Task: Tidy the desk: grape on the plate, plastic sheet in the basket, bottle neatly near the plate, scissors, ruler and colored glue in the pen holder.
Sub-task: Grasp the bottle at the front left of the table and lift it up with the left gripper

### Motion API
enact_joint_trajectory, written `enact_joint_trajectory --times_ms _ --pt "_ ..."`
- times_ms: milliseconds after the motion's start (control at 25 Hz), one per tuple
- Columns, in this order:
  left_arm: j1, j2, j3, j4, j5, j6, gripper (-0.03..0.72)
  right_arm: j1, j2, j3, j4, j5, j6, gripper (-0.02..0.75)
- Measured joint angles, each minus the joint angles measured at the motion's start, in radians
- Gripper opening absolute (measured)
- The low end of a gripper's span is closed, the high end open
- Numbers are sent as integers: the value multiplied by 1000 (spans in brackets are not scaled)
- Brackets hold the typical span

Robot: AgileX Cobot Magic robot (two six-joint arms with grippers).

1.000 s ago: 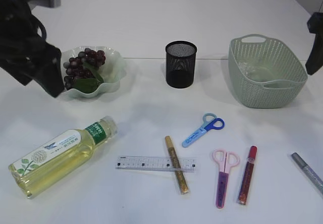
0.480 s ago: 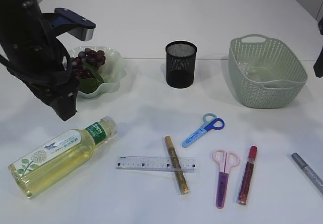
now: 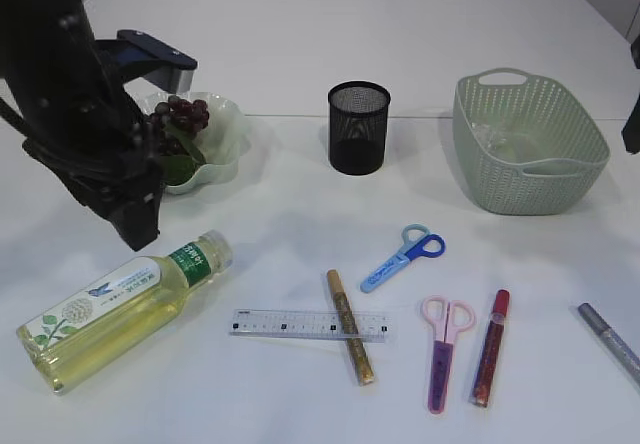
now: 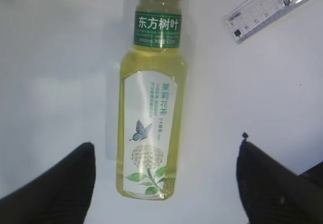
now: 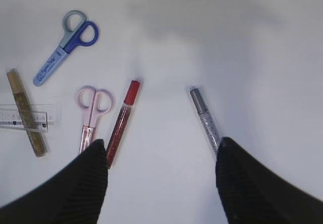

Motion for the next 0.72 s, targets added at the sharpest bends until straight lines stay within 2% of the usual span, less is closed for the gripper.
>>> enact_joint_trajectory --times_ms 720 --pt "0 227 0 77 -69 17 637 0 0 0 0 0 0 526"
